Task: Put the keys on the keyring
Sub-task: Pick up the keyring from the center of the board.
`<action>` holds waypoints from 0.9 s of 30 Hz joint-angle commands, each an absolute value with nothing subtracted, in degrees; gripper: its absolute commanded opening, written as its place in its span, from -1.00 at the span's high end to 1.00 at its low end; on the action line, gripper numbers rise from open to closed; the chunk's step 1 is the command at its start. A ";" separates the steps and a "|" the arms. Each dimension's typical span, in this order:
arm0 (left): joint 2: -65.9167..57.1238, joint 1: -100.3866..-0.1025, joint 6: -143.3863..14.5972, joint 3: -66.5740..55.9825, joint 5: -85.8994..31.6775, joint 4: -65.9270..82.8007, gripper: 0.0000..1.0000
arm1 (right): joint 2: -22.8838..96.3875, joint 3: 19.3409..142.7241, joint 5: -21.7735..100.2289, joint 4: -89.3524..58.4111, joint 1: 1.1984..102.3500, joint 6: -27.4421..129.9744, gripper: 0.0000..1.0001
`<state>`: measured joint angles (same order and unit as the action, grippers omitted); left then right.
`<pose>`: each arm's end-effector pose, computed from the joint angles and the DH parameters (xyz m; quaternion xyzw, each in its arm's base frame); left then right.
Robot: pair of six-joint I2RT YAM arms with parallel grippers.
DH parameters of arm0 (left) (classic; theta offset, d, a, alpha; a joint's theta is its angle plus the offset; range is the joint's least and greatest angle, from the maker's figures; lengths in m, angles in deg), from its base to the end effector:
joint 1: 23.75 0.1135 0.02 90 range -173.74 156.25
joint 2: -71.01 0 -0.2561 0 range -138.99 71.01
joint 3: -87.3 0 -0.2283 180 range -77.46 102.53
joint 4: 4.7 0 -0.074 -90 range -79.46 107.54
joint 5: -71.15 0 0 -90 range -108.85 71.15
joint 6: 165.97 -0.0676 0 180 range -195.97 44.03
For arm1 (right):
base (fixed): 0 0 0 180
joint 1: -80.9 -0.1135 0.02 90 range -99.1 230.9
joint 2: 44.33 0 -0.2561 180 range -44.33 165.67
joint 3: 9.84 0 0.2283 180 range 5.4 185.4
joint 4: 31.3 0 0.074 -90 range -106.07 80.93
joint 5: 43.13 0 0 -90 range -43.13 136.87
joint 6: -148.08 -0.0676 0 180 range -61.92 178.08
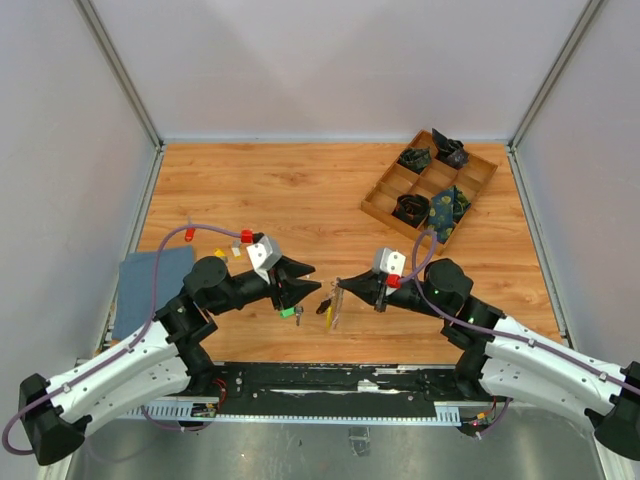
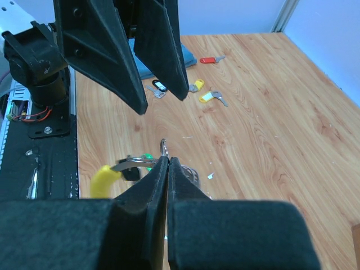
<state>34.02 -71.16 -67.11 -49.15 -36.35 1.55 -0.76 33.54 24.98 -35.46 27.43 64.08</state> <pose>0.1073 -0.1468 0.2944 0.3319 0.6223 -0.4250 0.5674 0.0983 0.1750 0.2987 -0.4528 0.5127 0.4075 0.6050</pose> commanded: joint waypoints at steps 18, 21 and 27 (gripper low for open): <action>25.26 -79.87 -78.30 -42.16 -33.57 -0.13 0.05 | -4.47 37.90 21.16 -31.36 28.17 64.19 0.99; 24.43 -80.33 -78.54 -41.60 -34.03 -0.36 0.11 | -4.52 38.00 21.03 -31.43 28.16 64.15 0.99; 22.92 -81.15 -78.85 -40.87 -34.59 -0.35 0.48 | -4.25 37.93 20.89 -31.50 28.16 63.98 0.99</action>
